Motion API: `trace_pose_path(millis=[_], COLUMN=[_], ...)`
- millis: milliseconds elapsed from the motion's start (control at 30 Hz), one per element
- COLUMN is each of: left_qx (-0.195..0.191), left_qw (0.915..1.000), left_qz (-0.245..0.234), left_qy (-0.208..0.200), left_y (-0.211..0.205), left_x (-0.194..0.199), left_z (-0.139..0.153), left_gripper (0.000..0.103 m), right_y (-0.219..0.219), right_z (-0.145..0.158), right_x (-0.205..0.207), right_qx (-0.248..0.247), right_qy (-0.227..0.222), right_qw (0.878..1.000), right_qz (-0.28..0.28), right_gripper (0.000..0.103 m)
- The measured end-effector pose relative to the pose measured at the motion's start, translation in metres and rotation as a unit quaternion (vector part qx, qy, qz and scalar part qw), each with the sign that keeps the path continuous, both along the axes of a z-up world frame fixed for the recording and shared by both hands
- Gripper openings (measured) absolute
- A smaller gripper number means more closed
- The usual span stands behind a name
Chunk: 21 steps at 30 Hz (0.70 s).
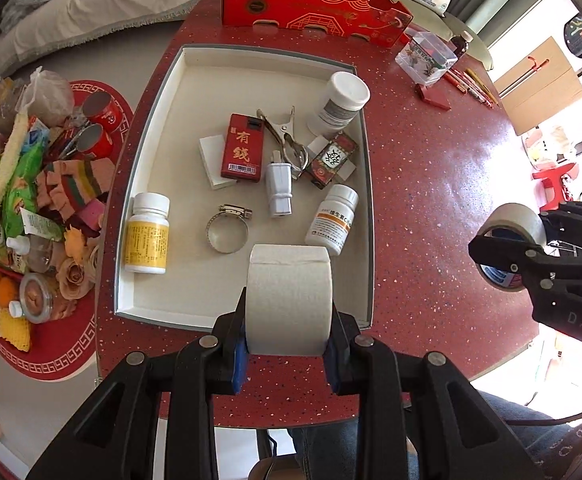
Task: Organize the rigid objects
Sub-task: 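Carry both tape rolls with both grippers over the tray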
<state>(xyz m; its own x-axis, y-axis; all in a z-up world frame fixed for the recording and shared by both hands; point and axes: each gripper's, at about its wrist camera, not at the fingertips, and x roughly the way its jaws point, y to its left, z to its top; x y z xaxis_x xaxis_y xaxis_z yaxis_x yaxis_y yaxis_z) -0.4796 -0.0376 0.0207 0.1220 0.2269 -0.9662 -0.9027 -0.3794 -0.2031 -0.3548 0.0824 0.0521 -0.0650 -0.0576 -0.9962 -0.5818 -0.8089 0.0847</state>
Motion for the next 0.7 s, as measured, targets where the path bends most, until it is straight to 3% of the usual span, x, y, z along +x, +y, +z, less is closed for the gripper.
trace_pose_path(millis=[333,700], left_qx=[0.001,0.000], left_qw=[0.9999,0.9993], left_qz=[0.015,0.037], left_qy=[-0.001,0.004], left_y=[-0.005,0.001], left_x=[-0.011,-0.017], left_z=[-0.004,-0.004], left_gripper=[0.032,0.032], right_y=[-0.013,-0.010], right_z=[0.000,-0.004], right_x=[-0.026,-0.025], right_qx=[0.002,-0.013], right_qy=[0.001,0.003], right_qw=[0.999,0.999], right_qz=[0.044,0.032], right_gripper=[0.031,0.031])
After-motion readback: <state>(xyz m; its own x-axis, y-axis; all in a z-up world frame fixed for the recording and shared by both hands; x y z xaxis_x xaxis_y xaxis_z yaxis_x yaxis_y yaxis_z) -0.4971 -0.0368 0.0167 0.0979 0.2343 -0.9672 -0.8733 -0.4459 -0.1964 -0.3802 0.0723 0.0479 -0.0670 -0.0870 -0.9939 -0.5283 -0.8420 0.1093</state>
